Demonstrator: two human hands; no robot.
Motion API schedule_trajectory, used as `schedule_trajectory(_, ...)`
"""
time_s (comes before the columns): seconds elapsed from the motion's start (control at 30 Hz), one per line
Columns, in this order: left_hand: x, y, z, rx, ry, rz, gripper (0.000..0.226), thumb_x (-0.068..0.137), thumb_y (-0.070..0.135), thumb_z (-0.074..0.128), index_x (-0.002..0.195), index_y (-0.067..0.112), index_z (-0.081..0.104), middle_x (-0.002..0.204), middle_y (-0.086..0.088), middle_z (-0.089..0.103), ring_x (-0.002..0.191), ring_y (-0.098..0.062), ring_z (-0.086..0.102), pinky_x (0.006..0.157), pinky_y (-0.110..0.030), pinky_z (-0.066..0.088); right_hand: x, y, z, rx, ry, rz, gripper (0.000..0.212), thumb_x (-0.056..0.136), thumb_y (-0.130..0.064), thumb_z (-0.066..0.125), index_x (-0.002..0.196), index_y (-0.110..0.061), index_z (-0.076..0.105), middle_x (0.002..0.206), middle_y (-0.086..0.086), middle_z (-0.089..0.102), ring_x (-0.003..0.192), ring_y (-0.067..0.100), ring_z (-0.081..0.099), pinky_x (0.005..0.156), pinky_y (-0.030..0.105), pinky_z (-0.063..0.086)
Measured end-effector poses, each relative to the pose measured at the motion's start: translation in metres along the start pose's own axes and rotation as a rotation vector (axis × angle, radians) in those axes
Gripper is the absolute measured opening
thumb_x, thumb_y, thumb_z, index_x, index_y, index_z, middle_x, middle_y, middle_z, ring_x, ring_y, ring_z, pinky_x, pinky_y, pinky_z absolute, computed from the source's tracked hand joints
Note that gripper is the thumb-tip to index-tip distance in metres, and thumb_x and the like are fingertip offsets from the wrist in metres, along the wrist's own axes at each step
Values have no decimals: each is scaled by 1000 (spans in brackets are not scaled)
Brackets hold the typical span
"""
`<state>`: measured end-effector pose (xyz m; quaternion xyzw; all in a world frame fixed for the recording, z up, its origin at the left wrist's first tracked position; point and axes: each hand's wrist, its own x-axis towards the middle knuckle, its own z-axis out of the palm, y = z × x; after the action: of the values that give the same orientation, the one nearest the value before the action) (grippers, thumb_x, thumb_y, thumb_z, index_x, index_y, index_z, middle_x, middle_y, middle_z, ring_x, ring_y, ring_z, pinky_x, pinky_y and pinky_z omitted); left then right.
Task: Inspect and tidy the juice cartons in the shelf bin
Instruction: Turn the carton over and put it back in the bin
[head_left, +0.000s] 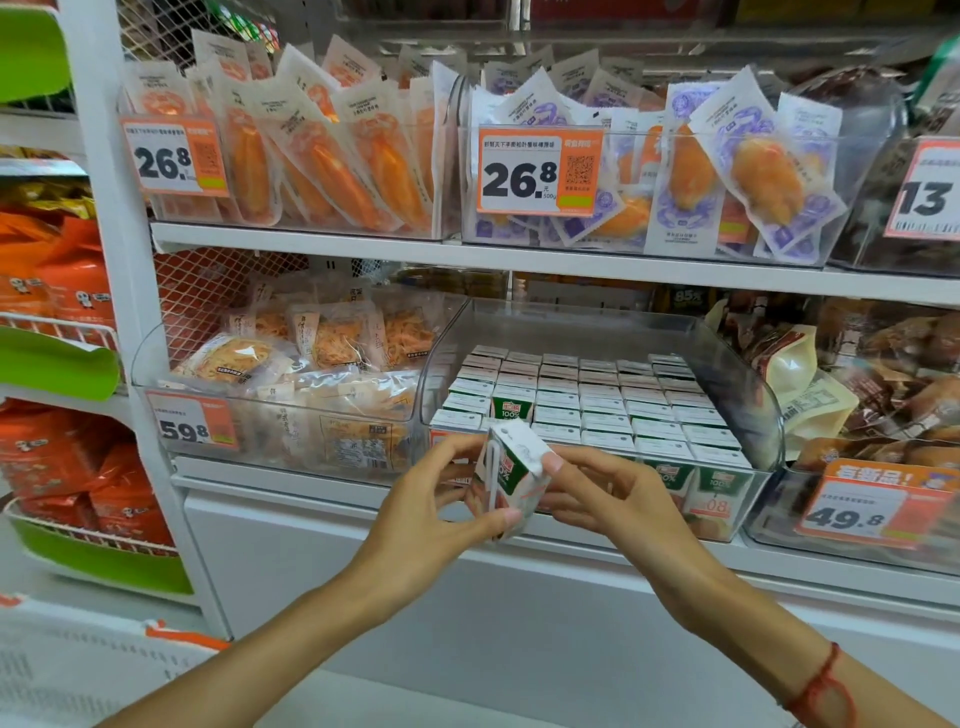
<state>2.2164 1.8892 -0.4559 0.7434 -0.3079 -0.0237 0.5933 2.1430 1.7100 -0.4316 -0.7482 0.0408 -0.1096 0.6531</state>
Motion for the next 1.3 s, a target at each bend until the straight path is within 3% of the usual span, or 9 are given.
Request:
schedule_trajectory(0.13,-3,3,-3,123,126,142,55,70,22,87,108,47,55,114,25,64,112,-1,59,91,-10,45,-4,-6,1,0,-53,-60,25,84,-30,68,108,-31,73,106,-12,74,103,3,67,90,25,51)
schedule_trajectory(0.33,-4,11,-1,134,186,243,59,72,23,86,115,44,53,121,25,61,118,-5,56,94,-16,46,-11,-13,1,39,-79,-212,28,78,-31,66,106,-30,73,105,-13,74,98,-1,67,73,8,49)
schedule_trajectory(0.67,-4,12,4,6,124,171,58,74,18,84,109,52,53,121,26,62,118,3,56,94,-8,43,-11,-9,3,-63,-84,-335,29,83,-35,66,111,-42,70,112,-17,71,108,6,65,89,20,54)
schedule_trajectory(0.77,-1,12,3,-157,104,62,55,69,19,85,113,34,56,116,17,67,113,0,61,90,-10,47,-9,-8,-2,-283,-84,-396,48,85,-35,69,130,-47,56,121,-24,65,116,3,60,93,23,51)
schedule_trajectory(0.87,2,15,-1,-311,70,-86,56,64,33,80,116,31,58,110,16,71,104,1,66,80,-11,52,-8,-4,-6,-554,-117,-471,82,81,-29,78,144,-53,31,131,-34,51,119,-6,53,91,13,48)
schedule_trajectory(0.93,3,15,-3,-349,33,-140,57,67,37,78,120,29,58,117,10,70,105,-6,68,89,-24,55,-7,-2,-5,-652,-114,-524,89,80,-28,80,145,-55,25,134,-34,47,120,-9,50,90,6,43)
schedule_trajectory(1.1,2,11,-6,-471,-69,-247,62,73,36,78,129,38,53,118,1,71,108,-18,69,95,-38,55,-4,-3,-2,-774,-90,-654,67,80,-35,77,140,-42,46,137,-26,49,125,-8,47,101,13,42)
schedule_trajectory(1.2,3,8,-10,-522,-159,-282,51,84,34,74,130,41,55,121,-3,70,112,-21,67,92,-35,56,-4,-4,2,-717,-81,-626,60,78,-48,70,135,-40,52,133,-34,48,124,-14,45,101,11,40)
schedule_trajectory(1.3,4,11,-14,-593,-205,-312,36,88,37,68,123,41,63,121,-3,70,109,-18,68,83,-26,56,-3,-3,4,-539,-75,-524,59,74,-50,73,129,-34,60,124,-28,61,116,-10,55,96,15,48)
